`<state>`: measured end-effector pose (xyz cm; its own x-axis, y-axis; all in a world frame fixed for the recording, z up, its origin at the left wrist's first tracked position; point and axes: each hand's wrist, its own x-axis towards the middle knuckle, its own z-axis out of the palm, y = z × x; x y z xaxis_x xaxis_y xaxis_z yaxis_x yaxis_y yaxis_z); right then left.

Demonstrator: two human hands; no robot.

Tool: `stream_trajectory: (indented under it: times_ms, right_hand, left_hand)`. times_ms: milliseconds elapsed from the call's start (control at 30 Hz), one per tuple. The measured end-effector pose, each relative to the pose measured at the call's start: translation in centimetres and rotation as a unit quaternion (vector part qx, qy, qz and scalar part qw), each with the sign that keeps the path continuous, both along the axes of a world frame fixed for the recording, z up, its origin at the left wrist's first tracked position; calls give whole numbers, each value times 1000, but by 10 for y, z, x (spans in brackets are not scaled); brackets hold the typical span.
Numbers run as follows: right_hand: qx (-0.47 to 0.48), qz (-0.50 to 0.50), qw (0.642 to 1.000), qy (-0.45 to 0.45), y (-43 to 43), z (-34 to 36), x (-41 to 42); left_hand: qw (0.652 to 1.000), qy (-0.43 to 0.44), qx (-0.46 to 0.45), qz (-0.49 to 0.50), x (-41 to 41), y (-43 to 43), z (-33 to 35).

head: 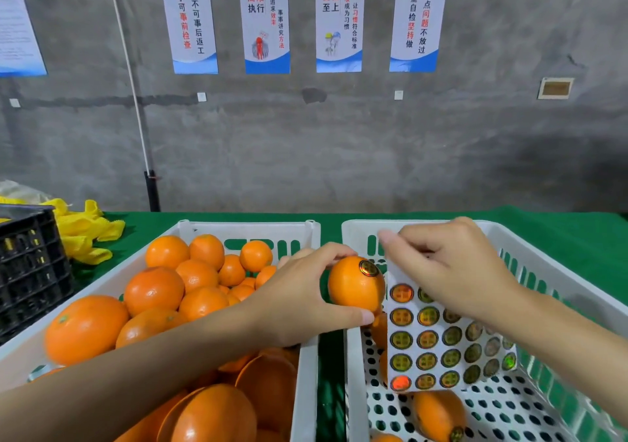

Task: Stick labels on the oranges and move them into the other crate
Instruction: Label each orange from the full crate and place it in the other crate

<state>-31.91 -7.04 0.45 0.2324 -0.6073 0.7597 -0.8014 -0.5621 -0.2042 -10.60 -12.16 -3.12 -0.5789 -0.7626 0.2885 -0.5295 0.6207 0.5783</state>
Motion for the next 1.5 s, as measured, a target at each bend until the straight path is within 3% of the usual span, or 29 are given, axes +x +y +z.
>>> stream_trajectory:
  times_ms: [100, 200, 367, 567, 633, 767, 867, 933, 1067, 1300, 1500]
  right_hand:
    - [-10, -29, 994, -109, -4, 3, -8]
    - [-6, -45, 990, -134, -9, -1, -12]
    - [-79, -100, 990, -62, -11, 8, -16]
    - [-143, -155, 978, -1, -6, 21, -17]
    - [-145, -159, 976, 24, -5, 17, -15]
    - [-108, -140, 984, 8, -8, 10, -15]
    - [0, -90, 992, -86, -12, 4, -9]
    - [60, -49, 988, -137, -12, -3, -2]
    - [117, -11, 979, -169, -11, -17, 15]
    - [118, -1, 976, -185, -9, -23, 25]
    - [2, -115, 993, -23, -5, -23, 20]
  left_hand:
    - [1000, -5, 20, -22, -1, 3, 3]
    - [998, -30, 16, -56, -3, 8, 7]
    - [984, -90, 74, -136, -9, 17, 15]
    - [961, -220, -6, -168, -11, 21, 20]
    - [958, -219, -27, -182, -10, 19, 18]
    - [980, -139, -17, -145, -11, 16, 10]
    - [997, 3, 38, -71, -12, 17, 7]
    - [991, 72, 97, -64, -13, 19, 11]
    - [977, 88, 150, -125, -18, 24, 18]
    - [969, 142, 172, -106, -22, 25, 12]
    - [946, 268, 180, 12, -20, 17, 18]
